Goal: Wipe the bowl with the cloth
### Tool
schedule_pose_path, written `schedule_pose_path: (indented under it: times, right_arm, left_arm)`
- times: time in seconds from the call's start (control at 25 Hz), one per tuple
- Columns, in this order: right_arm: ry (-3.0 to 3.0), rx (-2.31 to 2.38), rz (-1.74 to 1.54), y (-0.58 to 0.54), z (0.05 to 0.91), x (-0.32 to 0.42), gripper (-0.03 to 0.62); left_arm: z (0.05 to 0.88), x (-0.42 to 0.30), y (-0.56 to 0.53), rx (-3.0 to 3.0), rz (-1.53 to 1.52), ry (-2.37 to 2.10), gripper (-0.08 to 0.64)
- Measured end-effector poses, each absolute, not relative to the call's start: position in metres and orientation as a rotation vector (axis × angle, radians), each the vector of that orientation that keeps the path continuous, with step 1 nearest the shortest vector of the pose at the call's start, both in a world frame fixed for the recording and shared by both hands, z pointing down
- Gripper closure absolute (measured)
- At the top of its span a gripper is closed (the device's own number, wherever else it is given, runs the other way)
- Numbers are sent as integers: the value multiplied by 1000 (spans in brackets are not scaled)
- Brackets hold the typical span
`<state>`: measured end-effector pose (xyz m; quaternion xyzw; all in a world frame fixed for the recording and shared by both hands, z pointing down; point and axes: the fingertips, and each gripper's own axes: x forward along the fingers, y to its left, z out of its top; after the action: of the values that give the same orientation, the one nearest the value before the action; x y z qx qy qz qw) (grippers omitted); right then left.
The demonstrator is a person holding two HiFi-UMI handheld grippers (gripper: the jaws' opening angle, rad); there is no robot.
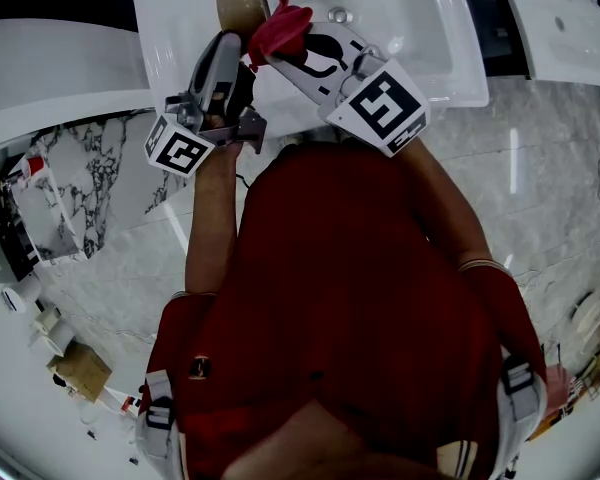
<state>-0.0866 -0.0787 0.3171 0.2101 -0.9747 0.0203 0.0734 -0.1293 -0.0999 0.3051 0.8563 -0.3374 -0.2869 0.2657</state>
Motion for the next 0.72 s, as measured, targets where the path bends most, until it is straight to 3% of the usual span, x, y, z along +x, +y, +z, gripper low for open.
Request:
schedule_pose_path:
  times: [0.72]
  right_arm:
    - [-2940, 813, -79, -106, 289, -68, 537]
  left_arm:
    - [308, -111, -91, 2419, -632, -814, 538]
